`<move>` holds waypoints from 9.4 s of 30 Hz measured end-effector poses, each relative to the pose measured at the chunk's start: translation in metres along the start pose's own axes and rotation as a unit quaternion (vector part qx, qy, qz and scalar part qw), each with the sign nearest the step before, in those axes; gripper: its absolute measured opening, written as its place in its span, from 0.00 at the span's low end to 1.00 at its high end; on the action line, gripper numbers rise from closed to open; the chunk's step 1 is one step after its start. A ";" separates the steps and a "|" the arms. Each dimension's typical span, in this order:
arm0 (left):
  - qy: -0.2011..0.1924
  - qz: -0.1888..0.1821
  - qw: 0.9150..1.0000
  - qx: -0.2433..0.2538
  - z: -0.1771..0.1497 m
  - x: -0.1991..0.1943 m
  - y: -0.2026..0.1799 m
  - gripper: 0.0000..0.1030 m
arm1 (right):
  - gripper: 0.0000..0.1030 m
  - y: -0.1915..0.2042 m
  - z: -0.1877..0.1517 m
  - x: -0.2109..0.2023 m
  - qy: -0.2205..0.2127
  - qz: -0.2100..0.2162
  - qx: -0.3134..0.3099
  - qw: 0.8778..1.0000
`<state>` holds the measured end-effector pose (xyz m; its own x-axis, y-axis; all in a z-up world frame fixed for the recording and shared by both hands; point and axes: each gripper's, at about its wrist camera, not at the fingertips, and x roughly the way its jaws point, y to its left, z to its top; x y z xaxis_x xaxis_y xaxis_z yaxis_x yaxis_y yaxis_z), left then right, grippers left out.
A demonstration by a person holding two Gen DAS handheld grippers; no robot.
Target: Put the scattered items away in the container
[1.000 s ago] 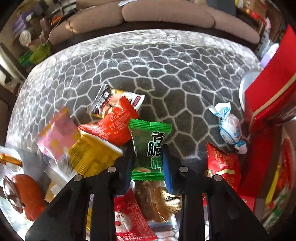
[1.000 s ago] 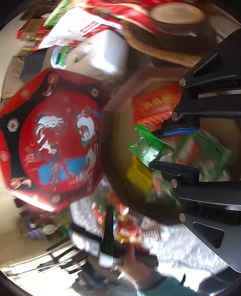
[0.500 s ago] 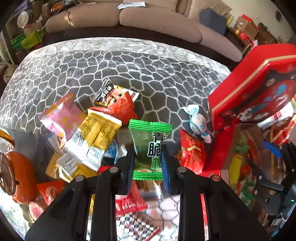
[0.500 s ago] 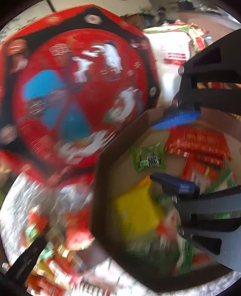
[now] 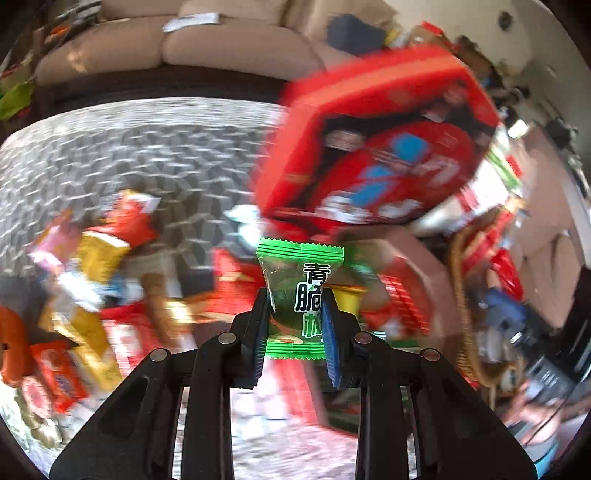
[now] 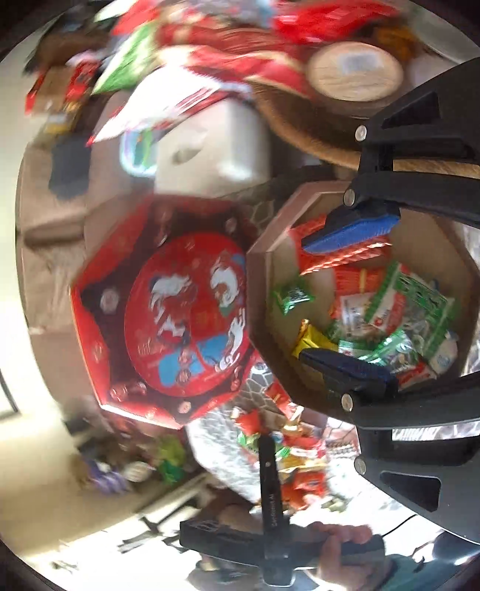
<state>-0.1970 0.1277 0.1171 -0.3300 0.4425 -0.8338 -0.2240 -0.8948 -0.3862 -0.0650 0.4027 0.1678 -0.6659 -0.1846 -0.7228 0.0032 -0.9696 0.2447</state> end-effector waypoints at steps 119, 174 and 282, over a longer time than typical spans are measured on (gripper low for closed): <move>0.022 0.072 0.974 -0.214 -0.034 -0.007 0.188 0.62 | 0.42 0.064 -0.015 0.081 0.123 -0.074 -0.198 0.970; -0.308 0.348 0.615 0.637 -0.224 -0.026 -0.143 0.14 | 0.74 0.044 -0.012 0.007 0.117 0.374 0.235 0.889; 0.019 0.184 0.981 0.054 -0.068 0.012 0.148 0.80 | 0.20 0.161 -0.110 0.077 0.141 0.187 -0.087 0.968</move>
<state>-0.1717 -0.0035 0.0228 -0.3718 0.0868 -0.9242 -0.1925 -0.9812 -0.0147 -0.0339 0.2147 0.0808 -0.3632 -0.5399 -0.7593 0.3466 -0.8348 0.4278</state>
